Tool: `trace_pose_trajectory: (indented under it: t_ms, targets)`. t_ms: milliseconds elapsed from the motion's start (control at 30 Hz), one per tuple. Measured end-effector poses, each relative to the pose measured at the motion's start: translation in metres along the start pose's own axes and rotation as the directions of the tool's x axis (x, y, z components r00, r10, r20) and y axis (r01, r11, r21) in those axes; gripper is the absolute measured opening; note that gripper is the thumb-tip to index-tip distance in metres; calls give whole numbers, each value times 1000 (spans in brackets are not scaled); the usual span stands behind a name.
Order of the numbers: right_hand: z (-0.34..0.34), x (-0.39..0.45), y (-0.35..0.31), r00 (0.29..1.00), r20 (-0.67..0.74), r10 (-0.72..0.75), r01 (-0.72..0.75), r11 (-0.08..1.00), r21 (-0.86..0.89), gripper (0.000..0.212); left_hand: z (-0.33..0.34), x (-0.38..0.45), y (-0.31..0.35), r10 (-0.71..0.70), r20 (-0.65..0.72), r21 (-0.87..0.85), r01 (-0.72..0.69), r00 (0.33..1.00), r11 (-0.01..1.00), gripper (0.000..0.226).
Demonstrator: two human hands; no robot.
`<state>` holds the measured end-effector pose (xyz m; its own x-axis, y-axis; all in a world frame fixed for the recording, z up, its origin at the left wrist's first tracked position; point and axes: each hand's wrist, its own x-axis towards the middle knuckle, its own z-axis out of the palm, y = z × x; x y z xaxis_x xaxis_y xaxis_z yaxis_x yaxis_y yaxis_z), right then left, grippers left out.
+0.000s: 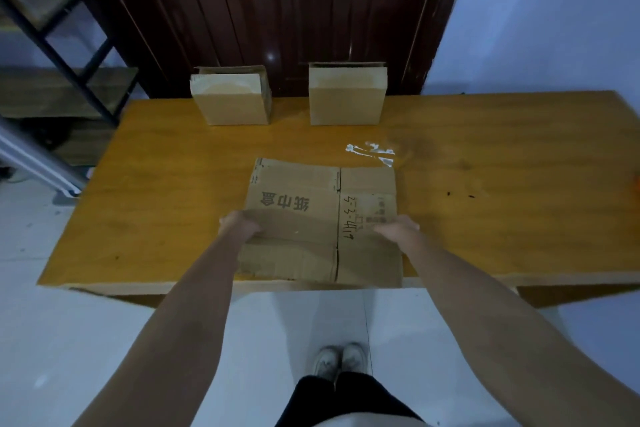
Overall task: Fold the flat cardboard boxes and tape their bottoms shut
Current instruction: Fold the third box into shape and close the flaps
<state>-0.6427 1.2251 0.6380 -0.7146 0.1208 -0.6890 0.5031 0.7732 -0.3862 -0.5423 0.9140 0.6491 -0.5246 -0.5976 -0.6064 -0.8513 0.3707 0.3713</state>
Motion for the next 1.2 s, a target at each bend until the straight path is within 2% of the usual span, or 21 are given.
trace_pose_trajectory:
  t_ms: [67,233,367,500,600,733,800,967,1100,1200]
  targets:
    - [-6,-3,6,1000,-15,16,-16,999,32,85,0,-1,11,28,32,5,-28,999,1000,70]
    - [-37,-9,33,988,-139,62,-44,990,134,63,19,-12,62,150,100,-64,-144,984,987,54]
    - [-73,14,91,965,-221,138,-85,969,233,66,54,-28,114,282,160,-92,-271,946,958,60]
    - [-119,-36,126,919,-316,237,-130,937,325,74,96,-52,169,396,187,2,-404,899,915,59]
    - [-144,-61,157,872,-386,301,-149,914,376,75,127,-74,208,461,207,137,-492,863,860,69]
    - [-170,-71,199,835,-459,304,-145,926,349,87,176,-94,250,512,261,140,-557,818,819,64]
    - [-187,-72,219,824,-484,296,-147,935,323,84,195,-113,268,541,242,113,-577,805,809,56]
    - [-241,-64,262,807,-512,294,-142,938,316,86,235,-164,304,633,189,192,-661,750,726,37]
    - [-283,-50,294,798,-529,290,-139,942,307,79,269,-190,341,659,185,143,-683,730,716,38]
    - [-308,-38,313,789,-541,292,-137,941,308,77,284,-212,364,676,164,192,-696,718,692,46]
